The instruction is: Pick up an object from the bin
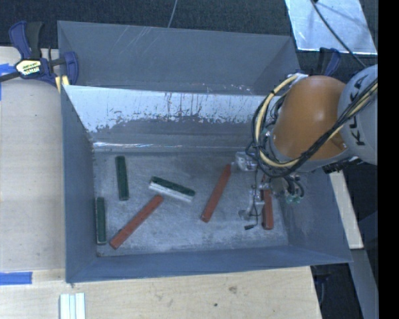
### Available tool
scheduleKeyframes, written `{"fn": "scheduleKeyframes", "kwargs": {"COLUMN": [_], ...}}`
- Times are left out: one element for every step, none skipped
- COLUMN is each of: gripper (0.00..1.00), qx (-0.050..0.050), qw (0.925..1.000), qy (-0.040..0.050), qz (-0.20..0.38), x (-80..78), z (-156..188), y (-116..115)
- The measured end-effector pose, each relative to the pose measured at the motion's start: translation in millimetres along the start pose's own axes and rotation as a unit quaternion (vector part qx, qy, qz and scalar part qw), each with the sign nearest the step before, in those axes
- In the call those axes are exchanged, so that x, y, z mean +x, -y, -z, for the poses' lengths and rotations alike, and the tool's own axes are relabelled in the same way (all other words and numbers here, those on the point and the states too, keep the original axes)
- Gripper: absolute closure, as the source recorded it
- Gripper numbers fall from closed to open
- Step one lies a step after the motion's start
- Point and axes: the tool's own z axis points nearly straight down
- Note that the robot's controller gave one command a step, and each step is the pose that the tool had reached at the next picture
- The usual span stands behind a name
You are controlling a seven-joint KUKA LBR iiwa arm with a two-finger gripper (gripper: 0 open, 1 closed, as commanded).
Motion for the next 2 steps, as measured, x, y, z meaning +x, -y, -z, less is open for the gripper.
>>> {"fn": "scheduleKeyframes", "kwargs": {"gripper": [0.00, 0.00], "qx": [0.000, 0.000], "qw": [1.0000, 0.9998], "qy": [0.0005, -0.0029], "qz": [-0.001, 0.021], "x": [-0.9, -48.2], "z": [0, 37], "y": [0, -22]}}
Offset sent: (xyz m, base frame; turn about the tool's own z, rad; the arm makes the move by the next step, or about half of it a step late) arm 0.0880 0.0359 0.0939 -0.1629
